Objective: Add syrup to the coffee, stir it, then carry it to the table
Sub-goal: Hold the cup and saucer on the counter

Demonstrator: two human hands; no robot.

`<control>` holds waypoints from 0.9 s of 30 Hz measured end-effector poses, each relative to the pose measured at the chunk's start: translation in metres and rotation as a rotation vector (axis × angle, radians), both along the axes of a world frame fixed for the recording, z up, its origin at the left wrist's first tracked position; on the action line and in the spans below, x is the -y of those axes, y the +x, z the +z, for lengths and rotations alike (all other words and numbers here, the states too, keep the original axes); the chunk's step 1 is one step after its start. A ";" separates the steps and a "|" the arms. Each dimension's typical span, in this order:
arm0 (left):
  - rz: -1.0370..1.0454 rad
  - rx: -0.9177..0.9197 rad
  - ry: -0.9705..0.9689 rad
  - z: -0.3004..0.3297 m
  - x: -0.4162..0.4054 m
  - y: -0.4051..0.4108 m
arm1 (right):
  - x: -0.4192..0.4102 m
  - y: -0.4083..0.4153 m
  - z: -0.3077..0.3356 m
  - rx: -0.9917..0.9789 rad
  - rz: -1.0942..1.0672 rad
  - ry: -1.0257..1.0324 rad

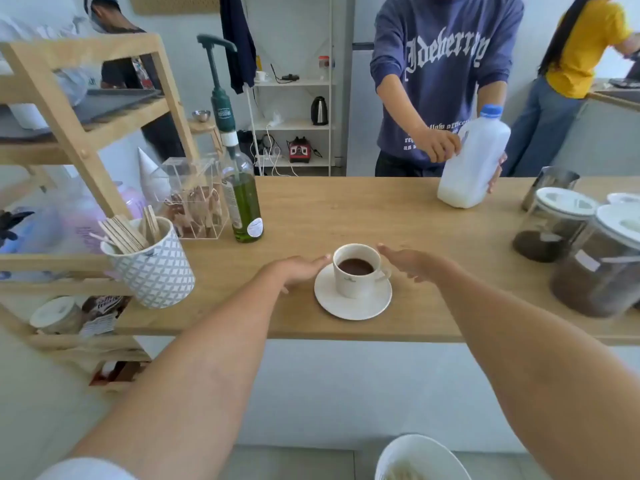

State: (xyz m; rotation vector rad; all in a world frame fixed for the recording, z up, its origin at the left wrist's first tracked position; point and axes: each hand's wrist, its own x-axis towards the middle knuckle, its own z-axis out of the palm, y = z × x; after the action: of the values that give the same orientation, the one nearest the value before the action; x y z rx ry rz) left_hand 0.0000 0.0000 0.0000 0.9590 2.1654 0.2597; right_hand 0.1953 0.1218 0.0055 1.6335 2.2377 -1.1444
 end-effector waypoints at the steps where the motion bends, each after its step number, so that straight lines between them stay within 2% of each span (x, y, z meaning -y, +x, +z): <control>1: 0.056 0.064 0.037 -0.002 -0.002 0.001 | 0.000 0.000 -0.004 -0.042 -0.047 -0.035; 5: 0.297 0.415 0.133 -0.002 -0.007 0.004 | -0.002 -0.001 -0.018 -0.281 -0.274 -0.227; 9: 0.447 0.622 0.144 -0.008 -0.011 0.001 | -0.003 0.001 -0.023 -0.473 -0.438 -0.431; 11: 0.516 0.679 0.148 -0.014 -0.011 0.000 | -0.003 0.002 -0.025 -0.504 -0.495 -0.451; 17: 0.496 0.530 0.234 -0.026 -0.008 0.008 | -0.003 0.006 -0.039 -0.502 -0.508 -0.356; 27: 0.610 0.348 0.430 -0.040 -0.009 0.020 | -0.007 -0.005 -0.059 -0.449 -0.550 -0.238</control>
State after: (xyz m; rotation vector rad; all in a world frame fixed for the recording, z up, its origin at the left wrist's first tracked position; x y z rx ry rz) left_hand 0.0201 0.0088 -0.0400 0.3908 2.0505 1.1321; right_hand 0.1898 0.1285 -0.0532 2.1151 1.7857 -1.9961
